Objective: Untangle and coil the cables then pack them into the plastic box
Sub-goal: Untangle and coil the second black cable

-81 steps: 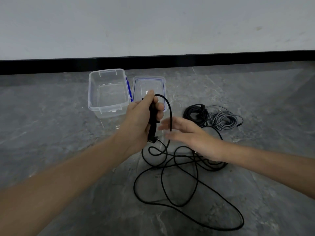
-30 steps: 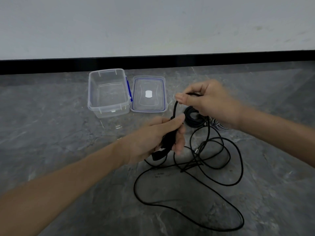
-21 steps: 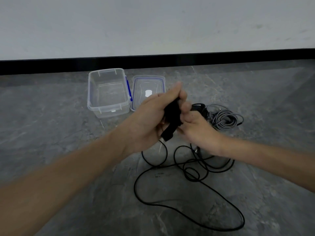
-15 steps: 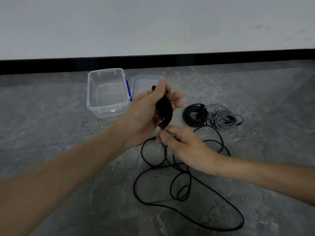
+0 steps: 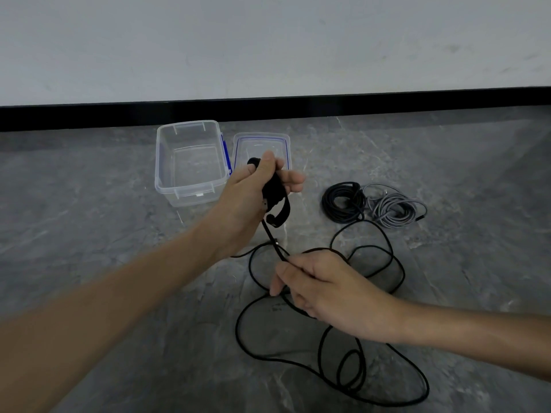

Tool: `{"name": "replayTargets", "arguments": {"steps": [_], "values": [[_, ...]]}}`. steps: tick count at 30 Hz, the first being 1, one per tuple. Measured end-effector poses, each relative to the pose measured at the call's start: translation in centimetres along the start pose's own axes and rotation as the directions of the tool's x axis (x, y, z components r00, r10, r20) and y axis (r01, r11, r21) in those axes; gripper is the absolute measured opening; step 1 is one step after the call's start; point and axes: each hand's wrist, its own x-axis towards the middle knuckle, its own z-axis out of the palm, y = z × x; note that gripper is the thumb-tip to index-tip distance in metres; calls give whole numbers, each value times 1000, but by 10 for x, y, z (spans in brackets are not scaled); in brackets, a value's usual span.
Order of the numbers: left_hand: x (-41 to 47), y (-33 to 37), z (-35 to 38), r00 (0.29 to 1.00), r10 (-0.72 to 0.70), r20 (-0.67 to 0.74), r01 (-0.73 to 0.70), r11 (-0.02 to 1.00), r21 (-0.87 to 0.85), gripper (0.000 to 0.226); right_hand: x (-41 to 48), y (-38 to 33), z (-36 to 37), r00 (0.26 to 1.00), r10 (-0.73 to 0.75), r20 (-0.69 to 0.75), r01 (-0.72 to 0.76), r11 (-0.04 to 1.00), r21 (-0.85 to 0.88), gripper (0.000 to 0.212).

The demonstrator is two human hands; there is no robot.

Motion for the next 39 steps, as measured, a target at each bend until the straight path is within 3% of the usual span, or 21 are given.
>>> {"name": "replayTargets", "arguments": {"steps": [5, 10, 19, 24, 28, 30, 34, 37, 39], "values": [[4, -8, -13, 1000, 3, 8, -5, 989, 146, 30, -10, -25, -3, 999, -34, 26, 36, 994, -108, 40], [-1, -17, -21, 993, -23, 114, -22, 927, 375, 31, -8, -42, -18, 994, -92, -55, 80, 977, -199, 41], [-14, -15, -15, 968, -168, 184, 44, 842, 537, 38, 2, -56, -51, 963, -234, -133, 174, 920, -352, 40], [-18, -16, -7, 912, -210, 352, 14, 874, 486, 40, 9, -63, -64, 941, -327, -93, 259, 866, -427, 39], [-21, -19, -1, 842, -347, 414, 114, 863, 493, 75, 19, -57, -76, 909, -395, -134, 276, 811, -516, 34], [-24, -16, 4, 815, -382, 436, 156, 869, 469, 79, 25, -53, -81, 902, -404, -154, 278, 815, -508, 31], [-28, -12, 9, 785, -341, 517, 142, 912, 385, 63, 33, -46, -87, 908, -373, -190, 285, 883, -373, 25], [-31, -7, 15, 804, -293, 518, 154, 943, 294, 36, 40, -34, -87, 911, -353, -213, 298, 921, -251, 27], [-32, -3, 17, 826, -279, 489, 180, 954, 241, 32, 41, -26, -83, 928, -325, -181, 302, 943, -141, 27]]}}
